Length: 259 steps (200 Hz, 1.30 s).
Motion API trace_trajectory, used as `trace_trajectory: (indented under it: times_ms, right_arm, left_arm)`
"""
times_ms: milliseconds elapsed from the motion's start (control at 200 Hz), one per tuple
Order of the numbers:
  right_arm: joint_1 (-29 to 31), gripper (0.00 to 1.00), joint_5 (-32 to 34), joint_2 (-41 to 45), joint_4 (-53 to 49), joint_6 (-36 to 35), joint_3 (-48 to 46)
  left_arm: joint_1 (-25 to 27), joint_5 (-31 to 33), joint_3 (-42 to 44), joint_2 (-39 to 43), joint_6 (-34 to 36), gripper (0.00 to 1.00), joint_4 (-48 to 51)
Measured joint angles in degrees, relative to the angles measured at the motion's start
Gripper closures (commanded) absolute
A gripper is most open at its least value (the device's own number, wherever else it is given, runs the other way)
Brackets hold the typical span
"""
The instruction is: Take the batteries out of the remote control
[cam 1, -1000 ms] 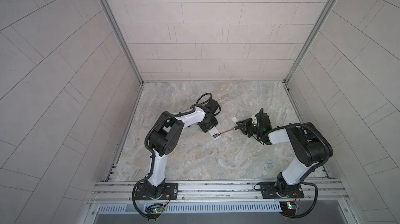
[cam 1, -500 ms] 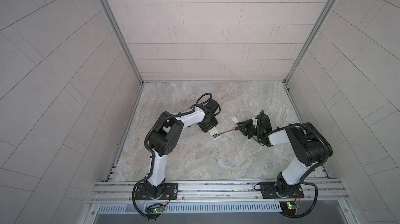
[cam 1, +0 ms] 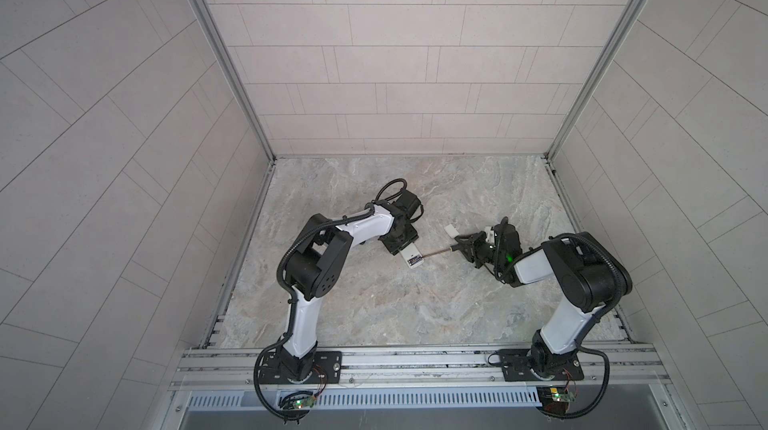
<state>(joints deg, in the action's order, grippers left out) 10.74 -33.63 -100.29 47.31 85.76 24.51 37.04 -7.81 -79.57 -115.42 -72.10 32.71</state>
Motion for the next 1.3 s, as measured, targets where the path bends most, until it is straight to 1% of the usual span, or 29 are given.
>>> trace_trajectory:
  times_ms: [135,360,625,736,836,1101,1201,1296]
  right_arm:
    - [0.0,1.0,0.0,0.5,-0.7,0.0,0.1]
    - [0.5,1.0,0.8,4.0,-7.5,-1.2,1.3]
    - [0.9,1.0,1.9,7.4,-12.6,-2.8,1.7]
    - [1.8,1.0,2.5,9.5,-17.8,-6.0,2.0]
    - [2.2,1.0,2.3,10.7,-22.3,-7.2,2.6]
    - [2.4,1.0,3.5,12.3,-28.5,-10.8,5.5]
    - [2.7,1.0,5.3,14.0,-32.1,-12.9,7.1]
    - [3.4,1.0,8.5,16.9,-36.4,-16.2,9.5]
  left_arm:
    - [0.0,0.0,0.0,0.0,-0.1,0.62,0.0]
    - [0.0,0.0,0.0,0.0,-0.1,0.62,0.0]
    - [0.0,0.0,0.0,0.0,-0.2,0.62,0.0]
    - [0.0,-0.2,0.1,0.0,-0.8,0.62,0.0]
    - [0.0,-0.6,0.1,0.0,-1.4,0.62,-0.2]
    - [0.0,-0.7,0.1,0.0,-1.6,0.62,-0.2]
    - [0.0,-0.7,0.3,0.2,-2.0,0.62,-0.4]
    - [0.0,-0.7,0.7,0.5,-2.6,0.62,-0.8]
